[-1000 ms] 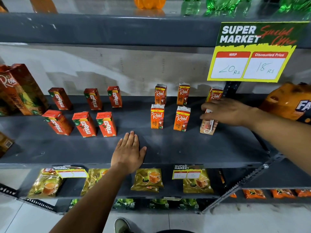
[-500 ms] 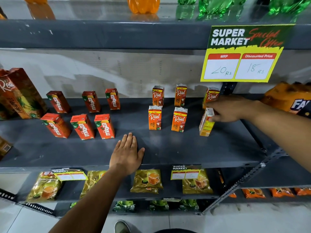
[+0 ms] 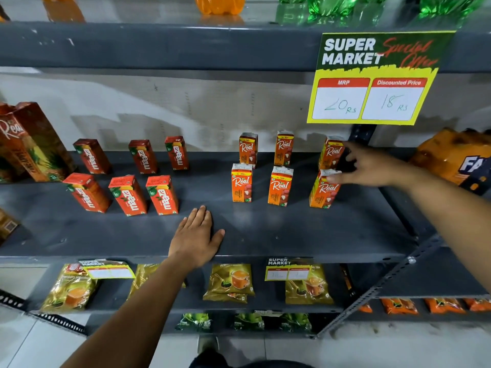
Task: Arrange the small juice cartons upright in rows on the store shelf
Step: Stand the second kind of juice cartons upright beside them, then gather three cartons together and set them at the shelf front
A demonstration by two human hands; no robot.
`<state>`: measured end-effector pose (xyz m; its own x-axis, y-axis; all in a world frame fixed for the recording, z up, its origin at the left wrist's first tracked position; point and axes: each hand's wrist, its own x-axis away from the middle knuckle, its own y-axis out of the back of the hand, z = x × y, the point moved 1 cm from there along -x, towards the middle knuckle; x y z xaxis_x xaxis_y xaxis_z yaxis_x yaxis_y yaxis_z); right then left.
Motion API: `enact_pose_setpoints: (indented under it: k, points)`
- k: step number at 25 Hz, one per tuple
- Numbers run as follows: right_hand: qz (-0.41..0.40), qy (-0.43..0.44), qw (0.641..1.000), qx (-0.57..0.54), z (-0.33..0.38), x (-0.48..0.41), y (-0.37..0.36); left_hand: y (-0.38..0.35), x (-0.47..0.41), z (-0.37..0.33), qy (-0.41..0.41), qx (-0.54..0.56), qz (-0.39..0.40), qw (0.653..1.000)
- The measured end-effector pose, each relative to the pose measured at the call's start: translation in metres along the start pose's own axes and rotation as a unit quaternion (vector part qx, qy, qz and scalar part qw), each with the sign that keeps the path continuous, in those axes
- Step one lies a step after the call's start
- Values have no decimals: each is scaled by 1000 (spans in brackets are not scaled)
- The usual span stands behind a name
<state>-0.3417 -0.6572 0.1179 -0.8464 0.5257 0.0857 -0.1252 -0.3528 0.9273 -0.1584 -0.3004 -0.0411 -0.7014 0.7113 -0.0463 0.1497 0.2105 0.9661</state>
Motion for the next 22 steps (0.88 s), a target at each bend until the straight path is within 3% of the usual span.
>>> enact_pose_setpoints:
  k: [3, 5, 7, 12, 16, 22]
  points:
    - [57, -36, 980, -188, -34, 5, -25, 10, -16, -7, 38, 201, 7, 979]
    - [56, -40, 957, -283, -40, 0, -53, 22, -41, -14, 66, 369, 34, 926]
    - [41, -49, 934, -351, -34, -5, -81, 26, -67, -22, 48, 444, 57, 893]
    - [16, -46, 915, -400, -11, -23, -113, 20, -111, -46, 25, 434, 123, 892]
    - [56, 9, 921, -384, 14, -34, -118, 14, -125, -66, -24, 483, 171, 858]
    - [-3, 28, 936, -351, 23, -36, -141, 7, -133, -74, 6, 493, 182, 851]
